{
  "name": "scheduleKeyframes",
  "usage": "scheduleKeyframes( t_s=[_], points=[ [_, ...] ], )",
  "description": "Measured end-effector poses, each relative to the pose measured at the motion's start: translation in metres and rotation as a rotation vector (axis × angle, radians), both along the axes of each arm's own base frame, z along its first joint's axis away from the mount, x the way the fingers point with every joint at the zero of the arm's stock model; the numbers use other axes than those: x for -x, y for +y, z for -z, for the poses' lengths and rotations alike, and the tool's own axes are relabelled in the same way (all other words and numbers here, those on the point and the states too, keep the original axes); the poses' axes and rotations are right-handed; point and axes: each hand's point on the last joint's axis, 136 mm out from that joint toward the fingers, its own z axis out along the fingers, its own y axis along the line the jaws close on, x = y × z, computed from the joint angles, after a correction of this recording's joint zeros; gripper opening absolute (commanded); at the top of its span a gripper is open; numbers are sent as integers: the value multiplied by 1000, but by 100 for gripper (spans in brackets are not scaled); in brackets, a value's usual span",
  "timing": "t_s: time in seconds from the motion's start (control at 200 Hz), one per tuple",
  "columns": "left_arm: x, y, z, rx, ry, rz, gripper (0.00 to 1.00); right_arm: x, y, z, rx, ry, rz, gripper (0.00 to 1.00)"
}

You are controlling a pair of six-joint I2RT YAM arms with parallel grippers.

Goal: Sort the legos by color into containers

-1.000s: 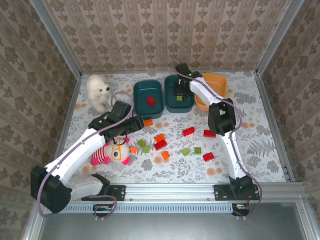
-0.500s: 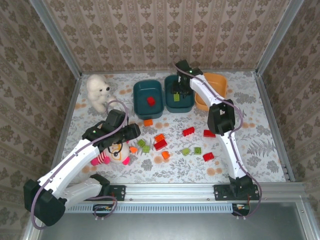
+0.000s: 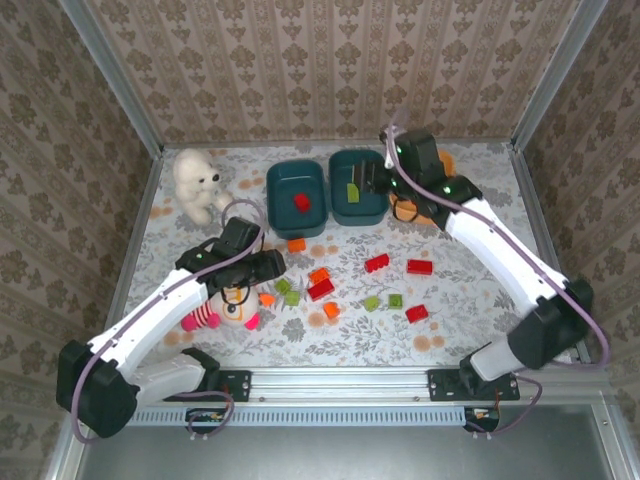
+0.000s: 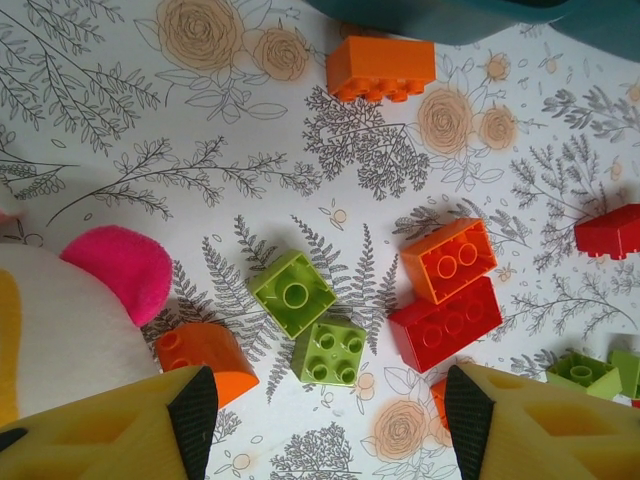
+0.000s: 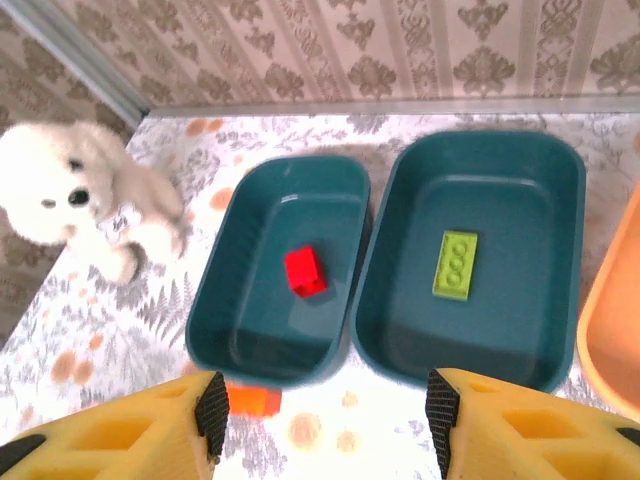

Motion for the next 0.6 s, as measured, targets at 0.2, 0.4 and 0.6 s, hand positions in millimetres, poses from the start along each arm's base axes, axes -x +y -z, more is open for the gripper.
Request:
scheduleKeyframes(
  t_s=[0.2,0.4,0.6],
  points=[
    [-4,-6,11,-4,29,21,65,66,-13,50,14,61,-23,61],
    [-6,-11,22,-11,60,37,65,113,-22,75,3,83,-23,65],
    [-10,-18,29,-10,70,48,64,132,-44,83,-10,80,48,70]
  ],
)
